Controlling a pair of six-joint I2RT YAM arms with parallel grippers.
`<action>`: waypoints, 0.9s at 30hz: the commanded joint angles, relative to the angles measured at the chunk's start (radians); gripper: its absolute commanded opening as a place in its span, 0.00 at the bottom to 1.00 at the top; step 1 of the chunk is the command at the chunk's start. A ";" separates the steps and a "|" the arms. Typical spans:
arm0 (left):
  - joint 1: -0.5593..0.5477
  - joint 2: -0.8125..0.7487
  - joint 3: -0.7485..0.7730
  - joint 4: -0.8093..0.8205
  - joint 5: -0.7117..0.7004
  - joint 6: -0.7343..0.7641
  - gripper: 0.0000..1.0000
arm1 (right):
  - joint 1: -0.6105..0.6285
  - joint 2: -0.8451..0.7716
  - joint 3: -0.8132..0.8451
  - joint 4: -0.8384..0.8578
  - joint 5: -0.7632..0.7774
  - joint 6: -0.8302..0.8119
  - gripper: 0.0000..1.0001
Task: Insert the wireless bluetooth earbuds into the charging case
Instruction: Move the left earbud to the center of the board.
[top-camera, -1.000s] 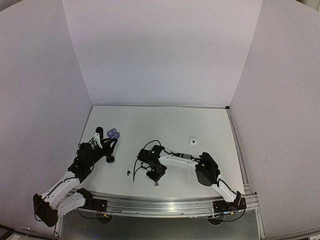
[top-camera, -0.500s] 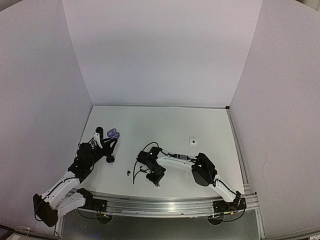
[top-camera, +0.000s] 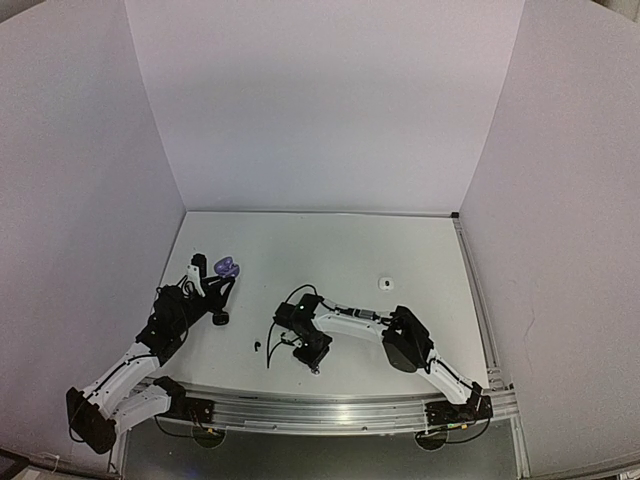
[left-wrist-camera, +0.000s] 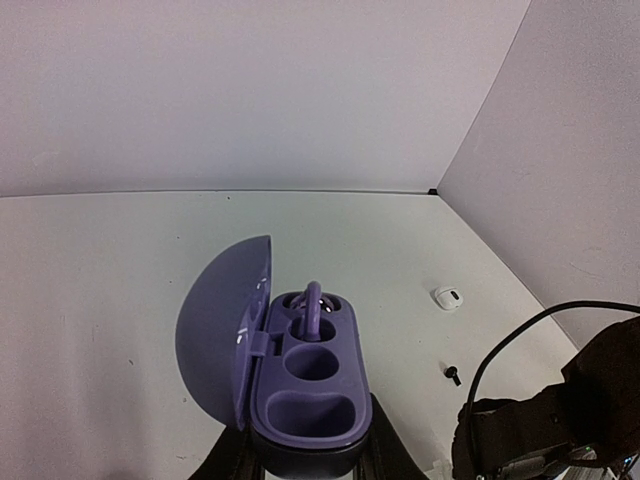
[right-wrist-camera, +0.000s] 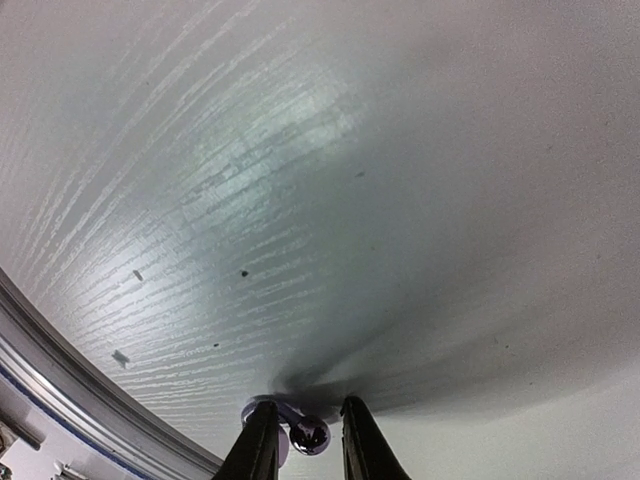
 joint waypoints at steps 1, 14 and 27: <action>0.006 -0.013 0.012 0.023 0.013 0.003 0.00 | 0.003 -0.055 -0.031 -0.046 0.044 0.016 0.21; 0.008 -0.015 0.017 0.014 0.013 0.007 0.00 | 0.011 -0.068 -0.053 -0.067 0.059 0.034 0.19; 0.007 -0.009 0.015 0.026 0.012 0.009 0.00 | 0.037 -0.031 -0.094 -0.063 0.073 0.113 0.12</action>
